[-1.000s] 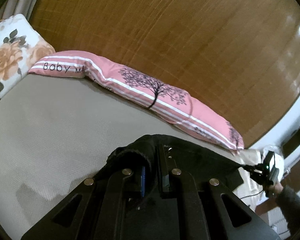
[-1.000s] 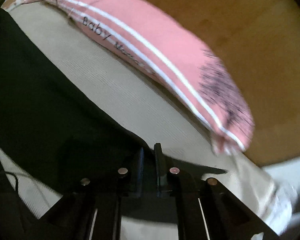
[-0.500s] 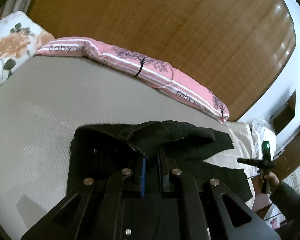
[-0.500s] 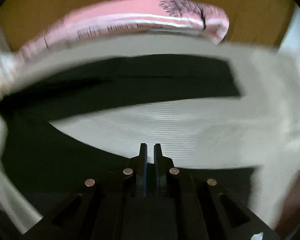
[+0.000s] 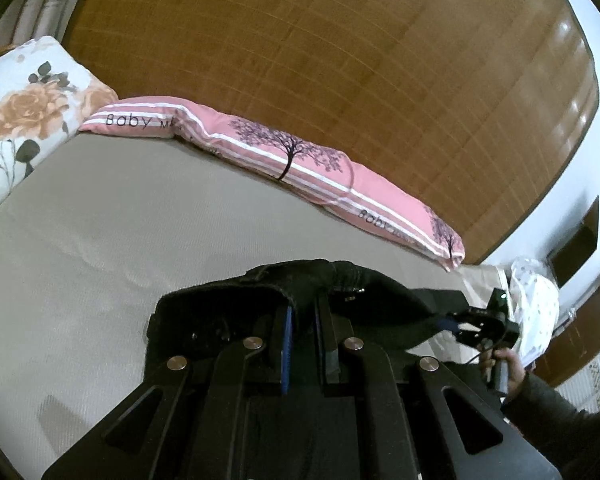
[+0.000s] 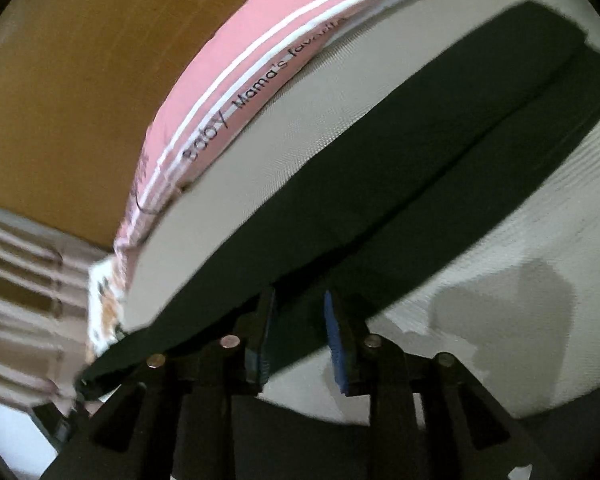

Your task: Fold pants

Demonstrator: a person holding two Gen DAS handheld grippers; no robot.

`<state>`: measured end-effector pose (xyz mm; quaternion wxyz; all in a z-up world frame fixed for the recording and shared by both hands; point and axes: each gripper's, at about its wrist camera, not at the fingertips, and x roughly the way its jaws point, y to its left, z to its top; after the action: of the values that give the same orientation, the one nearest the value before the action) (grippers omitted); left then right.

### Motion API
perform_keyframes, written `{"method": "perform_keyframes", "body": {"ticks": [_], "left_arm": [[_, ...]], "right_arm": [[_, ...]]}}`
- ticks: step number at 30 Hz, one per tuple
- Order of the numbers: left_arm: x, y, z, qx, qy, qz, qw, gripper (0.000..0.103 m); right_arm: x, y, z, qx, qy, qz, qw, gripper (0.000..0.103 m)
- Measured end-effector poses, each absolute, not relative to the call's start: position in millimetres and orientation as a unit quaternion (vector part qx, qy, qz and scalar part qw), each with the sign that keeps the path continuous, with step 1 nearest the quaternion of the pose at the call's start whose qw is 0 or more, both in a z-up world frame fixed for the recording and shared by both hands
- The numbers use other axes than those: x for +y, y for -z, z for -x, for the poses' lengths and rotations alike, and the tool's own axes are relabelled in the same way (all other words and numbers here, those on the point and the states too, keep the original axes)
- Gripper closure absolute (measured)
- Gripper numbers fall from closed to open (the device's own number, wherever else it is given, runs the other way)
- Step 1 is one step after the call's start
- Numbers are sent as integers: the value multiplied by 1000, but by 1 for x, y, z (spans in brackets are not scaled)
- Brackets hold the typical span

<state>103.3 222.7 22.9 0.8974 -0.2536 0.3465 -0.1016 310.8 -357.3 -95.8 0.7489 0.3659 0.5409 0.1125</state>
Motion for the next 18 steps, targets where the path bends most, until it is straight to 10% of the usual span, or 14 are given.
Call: {"method": "perform_keyframes", "body": {"ticks": [12,18], "left_arm": [[230,-17,-111,355,86,257,895,93],[231,-13,-110,360,84,252,894,93]], "right_arm": [[-403,105,-348,490,-34,-420,763,67],[-444,99,-357,466,17,-425,776,95]]}}
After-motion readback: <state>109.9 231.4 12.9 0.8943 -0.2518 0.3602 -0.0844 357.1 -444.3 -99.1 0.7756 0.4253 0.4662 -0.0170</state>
